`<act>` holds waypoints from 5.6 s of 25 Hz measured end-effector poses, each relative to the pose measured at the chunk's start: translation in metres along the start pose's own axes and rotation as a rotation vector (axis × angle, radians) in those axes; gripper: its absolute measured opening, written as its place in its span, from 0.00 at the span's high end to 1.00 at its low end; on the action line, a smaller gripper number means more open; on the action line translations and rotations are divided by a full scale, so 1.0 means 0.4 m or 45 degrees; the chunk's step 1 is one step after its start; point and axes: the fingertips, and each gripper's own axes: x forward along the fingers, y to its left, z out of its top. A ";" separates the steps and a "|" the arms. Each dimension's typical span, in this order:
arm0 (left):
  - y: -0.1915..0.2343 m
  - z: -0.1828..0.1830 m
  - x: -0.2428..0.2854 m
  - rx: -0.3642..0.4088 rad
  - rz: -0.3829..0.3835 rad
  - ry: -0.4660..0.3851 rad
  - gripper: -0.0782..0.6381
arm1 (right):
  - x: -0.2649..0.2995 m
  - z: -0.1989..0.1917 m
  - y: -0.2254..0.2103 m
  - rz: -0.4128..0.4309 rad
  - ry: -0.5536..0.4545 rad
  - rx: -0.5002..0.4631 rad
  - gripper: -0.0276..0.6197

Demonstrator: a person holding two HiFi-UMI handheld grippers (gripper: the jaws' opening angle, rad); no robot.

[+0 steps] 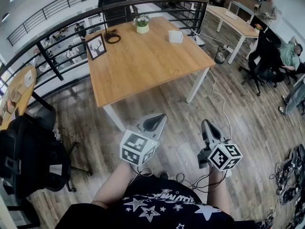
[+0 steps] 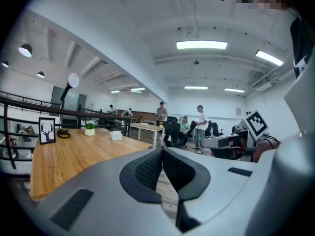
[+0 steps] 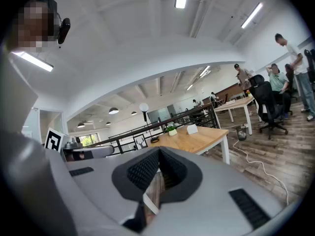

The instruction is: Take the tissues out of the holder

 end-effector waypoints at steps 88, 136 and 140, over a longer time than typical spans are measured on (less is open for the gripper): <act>0.691 0.114 0.791 -0.049 -0.109 0.115 0.87 | 0.927 0.147 -0.459 -0.248 0.114 -0.157 0.93; 0.748 0.198 1.343 -0.013 0.308 0.121 0.87 | 1.258 0.423 -1.029 0.124 0.060 -0.054 0.93; 0.691 0.184 1.382 -0.008 0.319 0.134 0.87 | 1.239 0.415 -1.096 0.130 0.092 -0.027 0.93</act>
